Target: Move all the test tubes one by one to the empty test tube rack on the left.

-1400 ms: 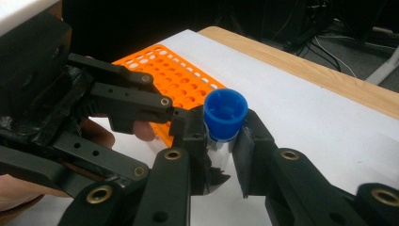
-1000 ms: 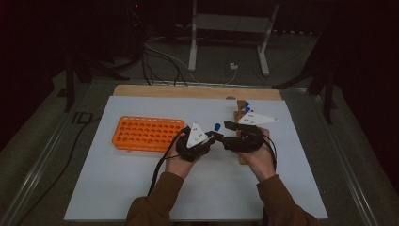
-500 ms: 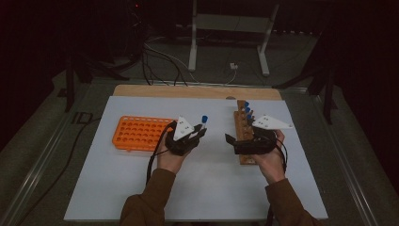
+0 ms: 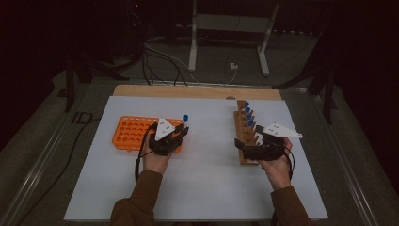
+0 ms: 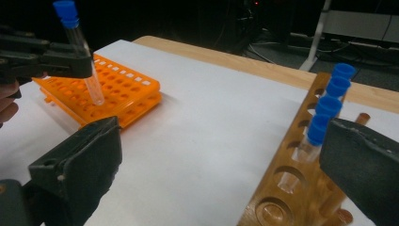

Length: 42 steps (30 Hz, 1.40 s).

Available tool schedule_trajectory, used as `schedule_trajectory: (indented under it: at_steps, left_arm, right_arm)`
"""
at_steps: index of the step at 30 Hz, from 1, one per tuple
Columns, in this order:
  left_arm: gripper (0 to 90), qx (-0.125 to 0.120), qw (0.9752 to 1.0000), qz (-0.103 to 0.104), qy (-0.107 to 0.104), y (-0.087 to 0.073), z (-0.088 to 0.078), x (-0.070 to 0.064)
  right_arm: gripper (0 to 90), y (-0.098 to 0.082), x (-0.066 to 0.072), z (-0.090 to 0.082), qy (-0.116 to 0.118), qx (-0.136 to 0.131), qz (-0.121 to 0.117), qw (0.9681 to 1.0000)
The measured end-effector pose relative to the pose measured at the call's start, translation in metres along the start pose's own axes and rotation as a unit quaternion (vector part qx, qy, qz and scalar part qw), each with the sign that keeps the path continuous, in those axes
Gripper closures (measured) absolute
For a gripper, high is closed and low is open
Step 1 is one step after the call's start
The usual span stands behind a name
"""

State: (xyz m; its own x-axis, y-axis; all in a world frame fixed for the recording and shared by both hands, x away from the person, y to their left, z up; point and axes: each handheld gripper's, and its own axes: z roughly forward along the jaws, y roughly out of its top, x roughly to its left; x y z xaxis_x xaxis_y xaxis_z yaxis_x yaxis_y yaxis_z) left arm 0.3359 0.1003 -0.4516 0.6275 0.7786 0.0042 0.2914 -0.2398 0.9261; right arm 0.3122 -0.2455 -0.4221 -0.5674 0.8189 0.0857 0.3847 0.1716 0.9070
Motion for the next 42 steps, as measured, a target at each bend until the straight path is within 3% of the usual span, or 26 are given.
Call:
schedule_trajectory:
  at_steps: [16, 23, 27, 36, 42]
  left_arm:
    - [76.6, 0.023, 0.9992, -0.024, 0.024, -0.033, -0.004, 0.013]
    - [76.9, 0.049, 0.9982, -0.011, 0.031, -0.042, 0.003, 0.009]
    - [77.5, 0.066, 0.9970, 0.008, 0.038, -0.043, 0.006, 0.005]
    - [77.9, 0.087, 0.9954, 0.006, 0.041, -0.046, 0.010, 0.005]
    - [77.8, 0.081, 0.9958, -0.001, 0.042, -0.048, 0.009, 0.005]
  right_arm:
    - [0.0, -0.007, -0.002, -0.007, 0.000, -0.007, 0.002, 1.0000]
    - [0.0, -0.007, -0.002, -0.008, 0.004, -0.007, 0.001, 1.0000]
    - [0.0, -0.008, -0.001, -0.007, 0.005, -0.005, -0.001, 1.0000]
    - [0.1, -0.009, -0.001, -0.006, 0.006, -0.003, 0.000, 1.0000]
    - [0.1, -0.009, -0.003, -0.008, 0.004, -0.004, 0.001, 1.0000]
